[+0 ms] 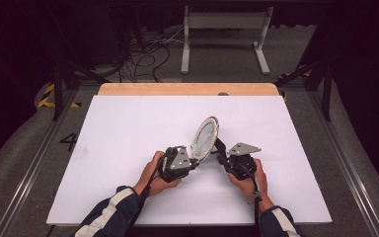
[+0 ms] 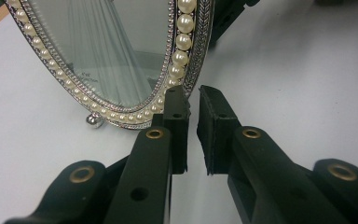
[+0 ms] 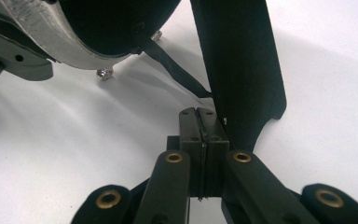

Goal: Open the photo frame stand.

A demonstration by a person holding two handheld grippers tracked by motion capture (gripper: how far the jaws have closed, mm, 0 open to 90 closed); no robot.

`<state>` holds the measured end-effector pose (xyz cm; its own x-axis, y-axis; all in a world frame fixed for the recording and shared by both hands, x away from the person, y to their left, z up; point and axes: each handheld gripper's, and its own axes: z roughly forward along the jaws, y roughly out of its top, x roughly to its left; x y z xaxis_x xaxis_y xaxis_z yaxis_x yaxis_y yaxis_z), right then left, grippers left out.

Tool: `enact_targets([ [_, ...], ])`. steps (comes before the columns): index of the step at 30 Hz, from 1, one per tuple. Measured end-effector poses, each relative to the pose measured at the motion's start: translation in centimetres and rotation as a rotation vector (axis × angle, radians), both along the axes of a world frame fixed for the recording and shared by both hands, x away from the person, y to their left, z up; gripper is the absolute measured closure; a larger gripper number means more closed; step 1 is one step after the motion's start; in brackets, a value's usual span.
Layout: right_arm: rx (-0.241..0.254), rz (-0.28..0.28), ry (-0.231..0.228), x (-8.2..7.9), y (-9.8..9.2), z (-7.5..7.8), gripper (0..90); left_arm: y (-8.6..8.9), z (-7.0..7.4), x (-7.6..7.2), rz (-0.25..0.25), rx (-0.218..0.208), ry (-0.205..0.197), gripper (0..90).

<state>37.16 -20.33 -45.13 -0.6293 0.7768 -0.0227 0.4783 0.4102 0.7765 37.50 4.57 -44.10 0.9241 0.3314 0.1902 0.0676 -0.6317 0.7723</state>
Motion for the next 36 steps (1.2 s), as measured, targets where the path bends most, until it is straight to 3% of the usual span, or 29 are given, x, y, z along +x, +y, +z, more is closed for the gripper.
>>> enact_targets([
  [5,-0.005,-0.007,0.000,0.0,0.0,-0.1,90.0,0.3,0.2,-0.1,-0.009,-0.001,0.010,79.8],
  [11,-0.007,-0.029,0.001,0.3,-0.2,-0.1,90.0,1.9,1.0,-0.9,-0.015,-0.018,0.006,76.3],
  [13,-0.004,-0.035,0.002,0.4,-0.2,-0.1,89.9,2.8,1.2,-1.2,0.001,-0.040,0.007,68.8],
  [15,-0.004,-0.040,0.004,0.5,-0.2,-0.2,89.4,3.9,1.5,-1.5,0.038,-0.070,0.010,67.7],
  [17,-0.004,-0.042,0.004,0.6,-0.1,-0.2,88.9,5.0,1.7,-2.0,0.090,-0.102,-0.016,66.0],
  [18,-0.002,-0.045,0.005,0.6,-0.2,-0.2,88.7,5.5,1.9,-2.3,0.108,-0.112,-0.025,58.1],
  [20,0.001,-0.046,0.006,0.6,-0.2,-0.3,87.8,6.4,2.1,-2.8,0.117,-0.127,-0.023,57.2],
  [26,0.012,-0.042,-0.014,0.0,0.2,-0.2,78.5,8.4,1.4,-4.2,0.156,-0.090,-0.028,46.4],
  [32,0.030,0.025,-0.041,-1.6,1.4,0.3,63.3,10.1,-0.2,-4.1,0.232,-0.080,0.028,35.8],
  [36,0.055,0.056,-0.045,-2.1,2.2,0.7,55.6,10.1,-0.7,-3.9,0.240,-0.058,0.033,33.0],
])
